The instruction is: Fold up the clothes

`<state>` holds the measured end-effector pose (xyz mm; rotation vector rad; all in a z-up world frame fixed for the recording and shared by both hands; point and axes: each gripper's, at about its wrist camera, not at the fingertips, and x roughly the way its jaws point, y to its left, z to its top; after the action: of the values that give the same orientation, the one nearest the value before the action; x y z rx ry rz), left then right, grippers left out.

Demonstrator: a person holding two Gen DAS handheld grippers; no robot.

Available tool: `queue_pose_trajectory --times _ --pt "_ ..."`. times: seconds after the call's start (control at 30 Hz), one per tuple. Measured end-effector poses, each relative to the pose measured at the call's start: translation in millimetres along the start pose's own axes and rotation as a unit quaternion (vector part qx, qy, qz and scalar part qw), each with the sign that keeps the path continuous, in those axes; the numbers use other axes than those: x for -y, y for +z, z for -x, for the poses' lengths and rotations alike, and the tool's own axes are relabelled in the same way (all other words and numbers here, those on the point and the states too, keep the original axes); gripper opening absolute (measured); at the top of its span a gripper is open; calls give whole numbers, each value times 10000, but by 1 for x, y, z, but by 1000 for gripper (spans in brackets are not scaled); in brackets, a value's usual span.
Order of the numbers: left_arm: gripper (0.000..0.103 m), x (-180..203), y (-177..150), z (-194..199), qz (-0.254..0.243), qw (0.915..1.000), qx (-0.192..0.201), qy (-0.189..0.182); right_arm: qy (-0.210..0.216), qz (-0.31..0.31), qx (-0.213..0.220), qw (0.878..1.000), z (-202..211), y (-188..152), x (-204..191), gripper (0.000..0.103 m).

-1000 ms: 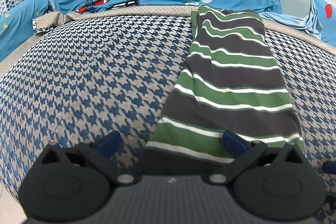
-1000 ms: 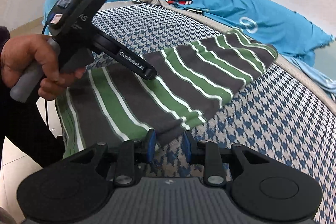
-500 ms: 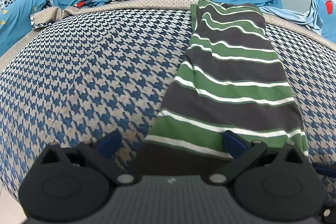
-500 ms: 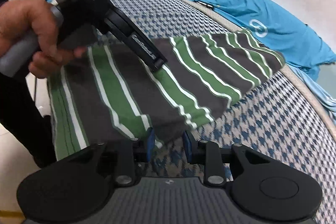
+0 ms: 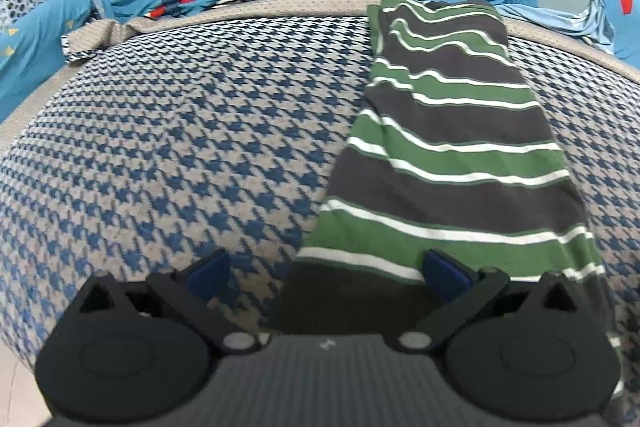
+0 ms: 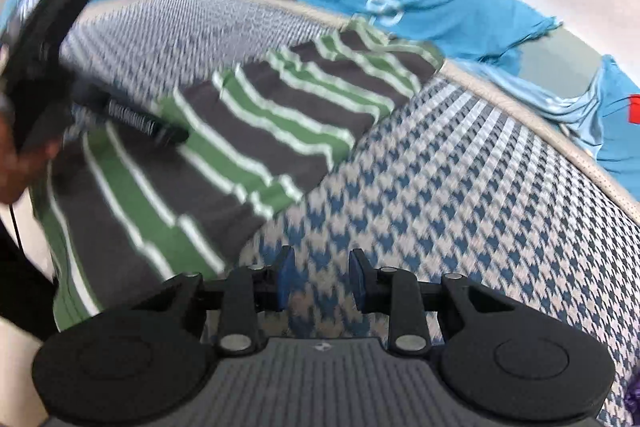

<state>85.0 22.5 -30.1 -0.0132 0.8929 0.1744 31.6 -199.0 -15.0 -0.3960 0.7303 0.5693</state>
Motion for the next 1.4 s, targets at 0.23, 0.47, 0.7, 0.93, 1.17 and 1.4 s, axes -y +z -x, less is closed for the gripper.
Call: queue_pose_trajectory --times 0.23,0.47,0.7,0.93,1.17,1.4 --pt "103 -14 -6 1 117 9999 6 102 843 -462 505 9941 -3 18 -3 27" --pt "103 -23 -9 2 186 9997 17 154 1253 -156 321 9915 -22 24 -28 27" --pt "103 -29 -7 3 361 9992 -41 156 862 394 -99 9955 -25 10 -26 27" --pt "103 -29 -1 11 533 9984 82 148 821 -47 48 9966 -13 10 -12 28" --pt "103 -20 13 14 709 9971 284 -72 887 -517 554 9932 -15 24 -9 28" --pt "103 -8 19 4 793 9966 219 -97 841 -546 75 9949 -46 26 -11 26"
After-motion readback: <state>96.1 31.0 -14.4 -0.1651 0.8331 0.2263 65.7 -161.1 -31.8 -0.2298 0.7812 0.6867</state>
